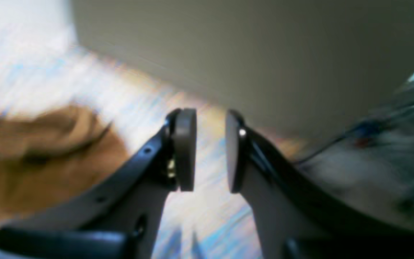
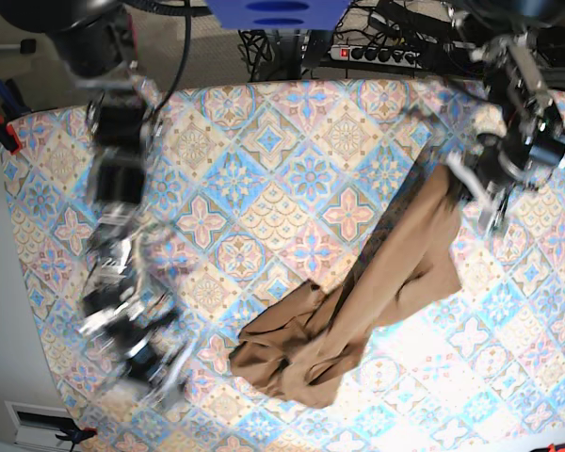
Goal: Layout the t-shirt on the table in an organized manner, then fold the t-shirt properly
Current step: 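Regrasp the shirt with the right gripper while the left holds a corner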
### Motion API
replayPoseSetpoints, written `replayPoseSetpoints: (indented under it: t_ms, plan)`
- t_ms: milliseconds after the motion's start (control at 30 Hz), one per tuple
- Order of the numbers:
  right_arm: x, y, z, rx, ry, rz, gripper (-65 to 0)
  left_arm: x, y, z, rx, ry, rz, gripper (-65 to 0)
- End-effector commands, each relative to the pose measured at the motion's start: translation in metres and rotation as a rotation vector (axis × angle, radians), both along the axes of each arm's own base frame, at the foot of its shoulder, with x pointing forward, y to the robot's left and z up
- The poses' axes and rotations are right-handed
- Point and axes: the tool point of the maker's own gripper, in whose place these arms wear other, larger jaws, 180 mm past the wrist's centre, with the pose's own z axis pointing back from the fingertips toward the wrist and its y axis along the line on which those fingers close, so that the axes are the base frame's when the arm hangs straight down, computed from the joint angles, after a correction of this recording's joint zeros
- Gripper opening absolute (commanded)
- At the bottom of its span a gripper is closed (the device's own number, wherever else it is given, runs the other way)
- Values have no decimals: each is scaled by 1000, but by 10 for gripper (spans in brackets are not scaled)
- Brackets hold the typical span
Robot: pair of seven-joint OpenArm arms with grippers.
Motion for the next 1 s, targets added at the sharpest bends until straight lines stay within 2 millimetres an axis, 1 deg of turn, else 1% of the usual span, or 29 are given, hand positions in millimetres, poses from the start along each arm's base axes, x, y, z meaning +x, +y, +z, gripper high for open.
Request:
replayPoseSetpoints:
  t_ms: [0,33,100,167,200,267,333,367,433,467,567,633,700,800,867,967]
  plan:
    - [5,6,25,-3,-75,20,-503,-3,-2,4,3,-21,-34,-650]
    - [1,22,16,-12,-58,55,-503,-20,4,-6,30,27,-52,-650]
    - [-8,46,2,-25,-33,110,-503,-45,9,-20,61,98,-84,-650]
    - [-17,66,-13,-30,-3,154,-497,-66,12,-30,75,156,-102,-650]
    - [-20,78,-16,-25,4,175,-487,-73,17,-32,89,177,-101,-650]
    - [-25,102,-19,-8,10,217,-450,-85,25,-35,107,203,-99,-650]
    - [-30,118,-23,-18,27,248,-424,-96,29,-38,128,233,-121,-650]
    - [-34,128,-29,-38,48,269,-416,-101,34,-37,149,246,-136,-650]
    - [-42,147,-36,-70,75,315,-416,-112,39,-41,170,279,-157,-650]
    - [-45,157,-37,-80,78,339,-417,-116,41,-42,184,295,-159,-650]
    - [-56,191,-35,-78,77,405,-417,-122,50,-46,250,328,-158,-650]
    - [-62,208,-44,-75,104,439,-417,-125,55,-48,295,343,-181,-650]
    - [-69,222,-60,-80,149,468,-417,-128,56,-50,327,356,-217,-650]
    - [-81,234,-84,-110,205,510,-417,-131,63,-52,362,375,-198,-650]
    - [-87,241,-93,-128,226,534,-417,-139,71,-54,404,408,-189,-650]
    - [-91,245,-100,-135,246,547,-417,-151,81,-55,460,455,-175,-650]
